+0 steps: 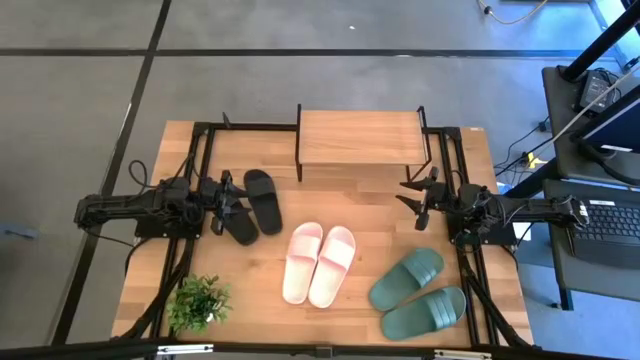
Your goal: Pick and place slides into the shelf
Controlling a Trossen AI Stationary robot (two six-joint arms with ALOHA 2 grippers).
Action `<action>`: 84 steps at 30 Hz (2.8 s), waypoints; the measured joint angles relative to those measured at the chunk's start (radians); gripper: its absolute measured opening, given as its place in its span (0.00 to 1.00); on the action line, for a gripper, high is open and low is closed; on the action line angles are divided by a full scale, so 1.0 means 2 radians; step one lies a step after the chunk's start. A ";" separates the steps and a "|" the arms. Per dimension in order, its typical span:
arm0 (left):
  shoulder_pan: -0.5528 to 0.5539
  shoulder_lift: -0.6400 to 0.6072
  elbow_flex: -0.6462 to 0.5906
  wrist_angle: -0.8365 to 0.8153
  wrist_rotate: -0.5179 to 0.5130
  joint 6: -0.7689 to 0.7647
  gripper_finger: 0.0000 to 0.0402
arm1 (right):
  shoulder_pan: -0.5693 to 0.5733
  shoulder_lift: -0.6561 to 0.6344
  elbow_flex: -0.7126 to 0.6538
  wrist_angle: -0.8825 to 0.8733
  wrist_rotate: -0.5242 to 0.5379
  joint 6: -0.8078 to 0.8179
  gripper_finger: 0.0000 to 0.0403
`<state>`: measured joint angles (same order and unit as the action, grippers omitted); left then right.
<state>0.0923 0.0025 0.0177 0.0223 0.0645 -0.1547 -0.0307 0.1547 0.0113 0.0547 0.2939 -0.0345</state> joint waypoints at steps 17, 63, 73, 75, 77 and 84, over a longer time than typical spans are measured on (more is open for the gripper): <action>0.000 0.000 0.000 0.000 0.000 0.000 0.51 | 0.000 0.000 0.000 0.000 0.000 0.000 0.47; 0.000 0.000 0.000 0.000 0.000 0.000 0.51 | 0.000 0.000 0.000 0.000 0.000 0.000 0.47; 0.000 0.000 0.000 0.000 0.000 0.000 0.51 | 0.000 0.000 0.000 0.000 0.000 0.078 0.47; 0.000 0.000 0.000 0.000 0.000 0.000 0.51 | 0.000 0.000 0.000 0.000 0.000 0.082 0.47; 0.000 0.000 0.000 0.000 0.000 0.000 0.51 | 0.000 0.000 0.000 0.000 0.000 0.082 0.47; 0.000 0.000 0.000 0.000 0.000 0.001 0.51 | 0.000 0.000 0.000 0.000 0.000 0.135 0.47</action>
<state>0.0921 0.0025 0.0174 0.0223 0.0645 -0.1529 -0.0305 0.1547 0.0110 0.0551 0.2933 0.2353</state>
